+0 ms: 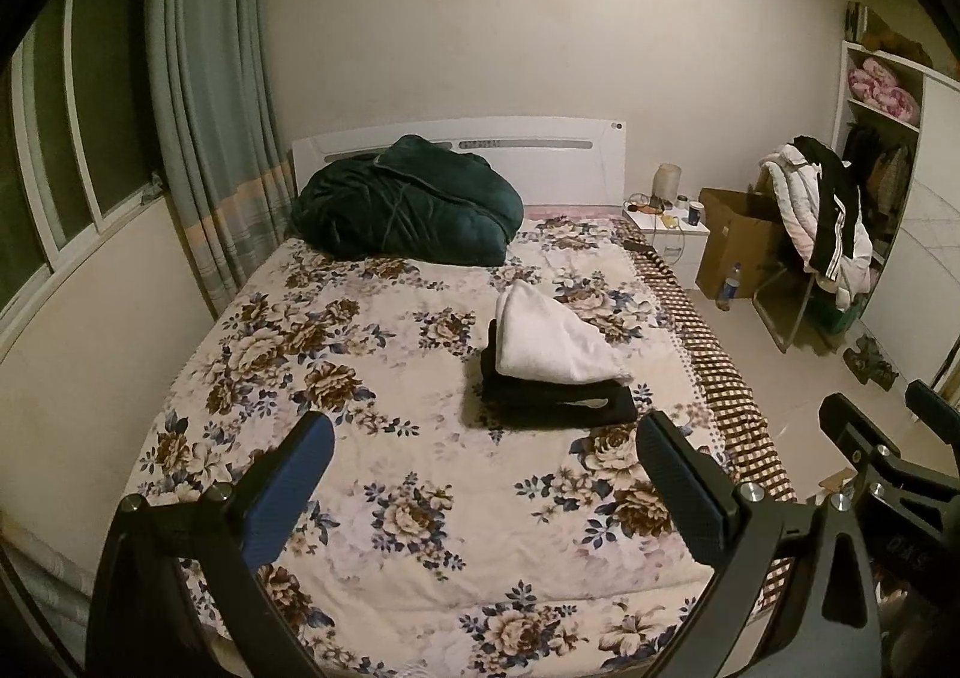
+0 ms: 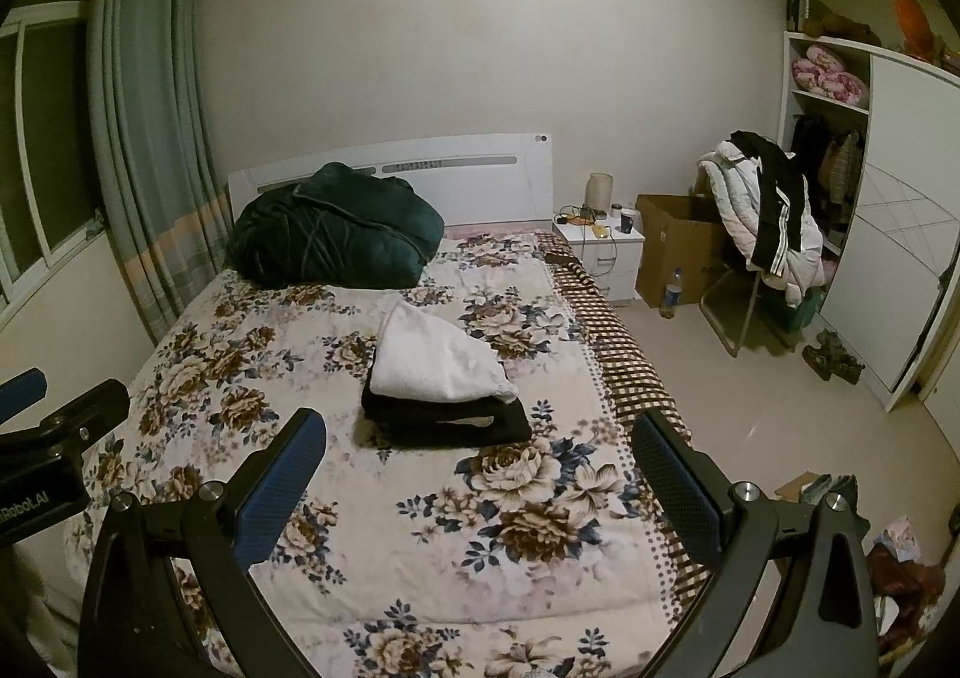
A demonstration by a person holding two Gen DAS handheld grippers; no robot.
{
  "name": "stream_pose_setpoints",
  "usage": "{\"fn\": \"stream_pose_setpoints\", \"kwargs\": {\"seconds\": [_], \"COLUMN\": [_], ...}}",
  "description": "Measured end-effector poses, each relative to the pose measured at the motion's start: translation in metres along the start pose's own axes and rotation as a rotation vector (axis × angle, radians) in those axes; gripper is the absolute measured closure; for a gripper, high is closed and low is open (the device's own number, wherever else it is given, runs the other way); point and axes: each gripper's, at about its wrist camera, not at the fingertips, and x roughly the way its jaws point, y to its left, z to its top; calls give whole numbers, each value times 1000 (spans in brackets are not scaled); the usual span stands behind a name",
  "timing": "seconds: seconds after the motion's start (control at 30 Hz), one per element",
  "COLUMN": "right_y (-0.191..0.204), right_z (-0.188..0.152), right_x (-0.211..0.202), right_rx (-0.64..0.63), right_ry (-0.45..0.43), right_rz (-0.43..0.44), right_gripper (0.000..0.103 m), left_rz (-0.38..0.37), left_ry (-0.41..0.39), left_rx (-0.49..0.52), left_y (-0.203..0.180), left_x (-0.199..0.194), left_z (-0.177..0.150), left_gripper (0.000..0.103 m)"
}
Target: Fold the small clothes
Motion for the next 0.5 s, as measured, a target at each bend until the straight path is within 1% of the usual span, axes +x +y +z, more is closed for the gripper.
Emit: {"fn": "stream_pose_setpoints", "kwargs": {"seconds": [0.5], "right_y": [0], "right_z": [-8], "right_x": [1], "right_rx": [-2], "right_ry": [1], "right_rz": [4], "right_gripper": [0], "left_rz": [3], "left_ry": [8], "left_rx": [3], "left_y": [1], "left_x": [-3], "left_z": [-5], "left_gripper": [0]}}
